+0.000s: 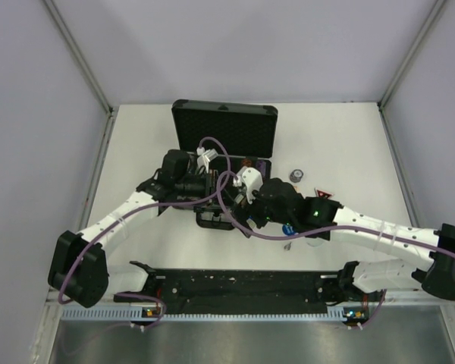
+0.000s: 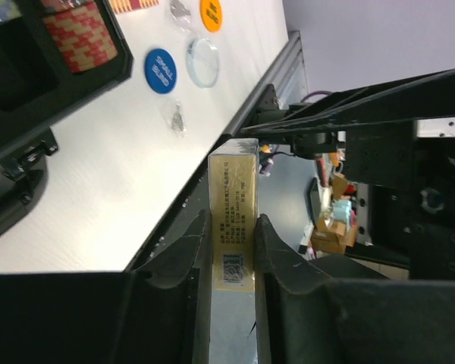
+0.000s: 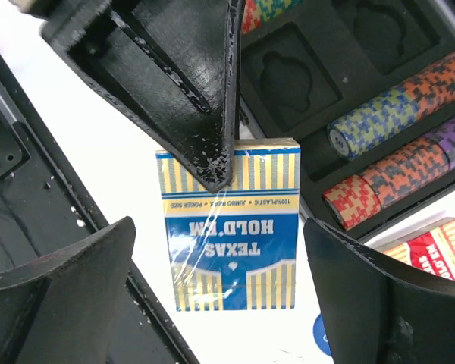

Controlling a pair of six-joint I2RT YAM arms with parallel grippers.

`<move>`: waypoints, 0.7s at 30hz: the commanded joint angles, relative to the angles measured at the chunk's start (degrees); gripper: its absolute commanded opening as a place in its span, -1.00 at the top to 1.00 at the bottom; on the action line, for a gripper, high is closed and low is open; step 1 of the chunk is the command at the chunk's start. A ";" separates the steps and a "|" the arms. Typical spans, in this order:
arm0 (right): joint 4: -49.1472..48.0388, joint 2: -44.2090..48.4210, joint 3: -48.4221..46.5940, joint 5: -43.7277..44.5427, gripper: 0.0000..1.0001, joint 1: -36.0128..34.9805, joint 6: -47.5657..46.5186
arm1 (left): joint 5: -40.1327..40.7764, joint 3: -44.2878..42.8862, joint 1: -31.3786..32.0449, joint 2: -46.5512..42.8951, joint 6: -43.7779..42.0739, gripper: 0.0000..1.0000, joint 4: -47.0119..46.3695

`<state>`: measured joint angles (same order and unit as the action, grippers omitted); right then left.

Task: Pack up texas hold em set

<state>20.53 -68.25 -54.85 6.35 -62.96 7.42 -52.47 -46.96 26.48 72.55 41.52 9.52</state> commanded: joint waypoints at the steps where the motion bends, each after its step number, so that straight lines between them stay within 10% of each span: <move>1: -4.63 3.82 -1.31 2.17 -0.87 -0.67 -0.04 | 5.95 -4.10 -0.29 -1.80 -3.80 1.00 -0.30; 13: -2.08 11.11 1.06 21.24 -0.90 -0.50 7.42 | 31.80 -3.76 -8.46 -5.06 -2.84 1.00 -4.49; 21: 1.26 17.62 3.26 25.11 -0.89 1.34 11.56 | 27.42 -12.00 -9.25 9.16 -7.24 1.00 -12.50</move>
<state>20.84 -54.59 -51.90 27.18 -62.52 15.75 -22.92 -52.38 17.50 75.70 36.86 6.50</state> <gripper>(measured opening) 0.948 0.288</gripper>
